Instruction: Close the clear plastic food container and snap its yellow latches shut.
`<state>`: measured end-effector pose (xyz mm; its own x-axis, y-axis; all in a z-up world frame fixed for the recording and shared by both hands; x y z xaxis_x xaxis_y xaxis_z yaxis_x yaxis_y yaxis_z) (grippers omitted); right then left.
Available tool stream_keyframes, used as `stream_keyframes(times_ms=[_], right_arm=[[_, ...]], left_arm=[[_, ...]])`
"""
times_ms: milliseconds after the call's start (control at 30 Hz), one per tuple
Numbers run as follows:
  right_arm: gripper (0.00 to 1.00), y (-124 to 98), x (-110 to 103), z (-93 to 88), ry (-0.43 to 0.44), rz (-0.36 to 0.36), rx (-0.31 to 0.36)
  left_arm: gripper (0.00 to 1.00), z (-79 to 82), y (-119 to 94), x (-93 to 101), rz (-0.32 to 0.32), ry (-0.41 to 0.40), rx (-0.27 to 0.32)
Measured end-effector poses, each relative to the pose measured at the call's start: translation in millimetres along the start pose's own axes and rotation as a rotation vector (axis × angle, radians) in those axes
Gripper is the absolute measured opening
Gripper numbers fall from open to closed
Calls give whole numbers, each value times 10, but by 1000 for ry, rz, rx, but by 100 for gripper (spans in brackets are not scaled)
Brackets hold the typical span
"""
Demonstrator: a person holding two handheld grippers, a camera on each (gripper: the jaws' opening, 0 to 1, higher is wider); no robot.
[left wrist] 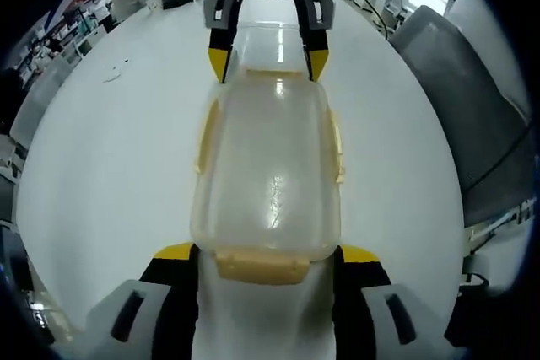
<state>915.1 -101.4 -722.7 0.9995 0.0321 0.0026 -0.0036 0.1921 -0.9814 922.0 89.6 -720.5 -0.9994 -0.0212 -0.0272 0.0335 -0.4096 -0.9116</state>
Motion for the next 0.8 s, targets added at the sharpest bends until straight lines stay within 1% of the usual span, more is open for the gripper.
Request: stream_keyframes(times_ms=[67, 333, 633, 800], right_arm=[[55, -4, -4, 3, -2, 0, 2], [51, -18, -23, 7, -15, 2, 8], [47, -33, -15, -9, -14, 2, 9], [46, -40, -18, -21, -14, 2, 3]], left_arm=[[60, -9, 2, -7, 1, -1, 0], [59, -35, 5, -28, -1, 0, 5], [54, 17, -23, 28, -4, 11, -2], [52, 12, -30, 40, -6, 16, -4]])
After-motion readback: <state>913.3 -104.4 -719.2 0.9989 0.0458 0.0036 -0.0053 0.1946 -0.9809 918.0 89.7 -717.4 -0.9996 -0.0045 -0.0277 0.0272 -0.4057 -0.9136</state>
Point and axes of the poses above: the point that each gripper's makers call its tool centre point, and the gripper's own axes: y roughly forward along the fingers, x roughly to its right, z roughly out of its top, the point moved 7 cm from there along -y, roughly backward along the fingers
